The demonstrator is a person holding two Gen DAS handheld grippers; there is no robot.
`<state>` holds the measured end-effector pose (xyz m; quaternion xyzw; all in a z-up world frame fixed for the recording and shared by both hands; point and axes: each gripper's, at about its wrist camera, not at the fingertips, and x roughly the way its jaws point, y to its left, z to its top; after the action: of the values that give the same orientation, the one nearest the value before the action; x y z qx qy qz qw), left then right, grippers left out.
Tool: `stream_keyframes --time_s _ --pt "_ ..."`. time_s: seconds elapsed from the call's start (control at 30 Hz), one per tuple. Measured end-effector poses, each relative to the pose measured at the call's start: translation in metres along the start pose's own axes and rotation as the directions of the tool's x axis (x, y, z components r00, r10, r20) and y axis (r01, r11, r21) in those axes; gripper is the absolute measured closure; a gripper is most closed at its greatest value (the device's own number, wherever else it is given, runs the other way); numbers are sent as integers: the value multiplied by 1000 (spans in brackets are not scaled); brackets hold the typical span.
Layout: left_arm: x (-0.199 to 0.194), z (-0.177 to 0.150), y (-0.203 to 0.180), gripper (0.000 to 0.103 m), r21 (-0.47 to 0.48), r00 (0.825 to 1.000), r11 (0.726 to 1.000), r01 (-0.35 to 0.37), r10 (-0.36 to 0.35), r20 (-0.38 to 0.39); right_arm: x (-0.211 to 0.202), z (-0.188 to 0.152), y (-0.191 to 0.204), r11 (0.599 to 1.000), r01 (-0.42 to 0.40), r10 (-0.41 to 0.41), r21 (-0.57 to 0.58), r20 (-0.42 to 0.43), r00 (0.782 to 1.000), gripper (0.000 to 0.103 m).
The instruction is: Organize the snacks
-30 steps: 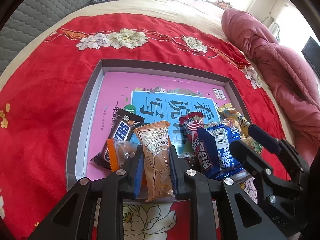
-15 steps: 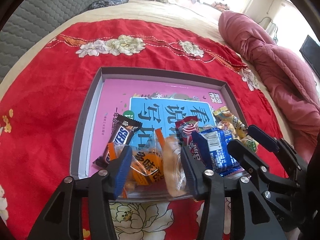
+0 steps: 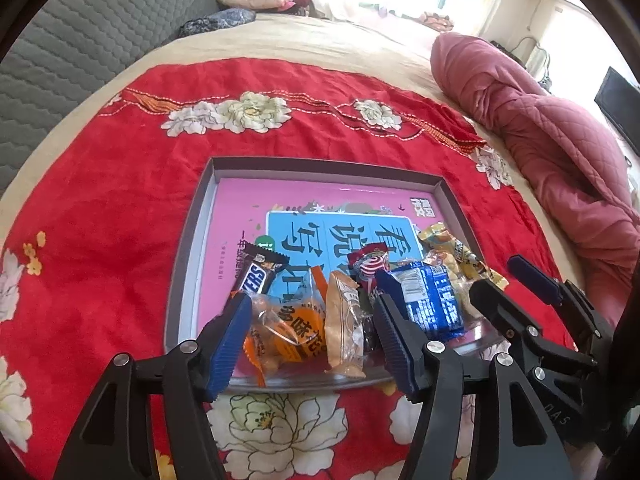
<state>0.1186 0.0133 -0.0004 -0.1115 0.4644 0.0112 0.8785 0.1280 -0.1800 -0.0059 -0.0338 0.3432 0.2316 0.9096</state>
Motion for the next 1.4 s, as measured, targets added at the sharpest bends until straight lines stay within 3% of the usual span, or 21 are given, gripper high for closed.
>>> stream_keyframes --time_s 0.57,1.1,1.4 --pt "-33 -33 1 29 26 1000 1000 1 -1 -5 -35 -21 16 999 50 -49 8 -14 999 23" --pt "-51 -72 0 26 28 1000 999 -24 24 -20 -61 -46 24 992 93 -86 84 -87 992 16" --pt "-64 -88 2 26 47 999 999 -14 16 -38 -74 -58 42 993 102 -93 63 -125 988 11"
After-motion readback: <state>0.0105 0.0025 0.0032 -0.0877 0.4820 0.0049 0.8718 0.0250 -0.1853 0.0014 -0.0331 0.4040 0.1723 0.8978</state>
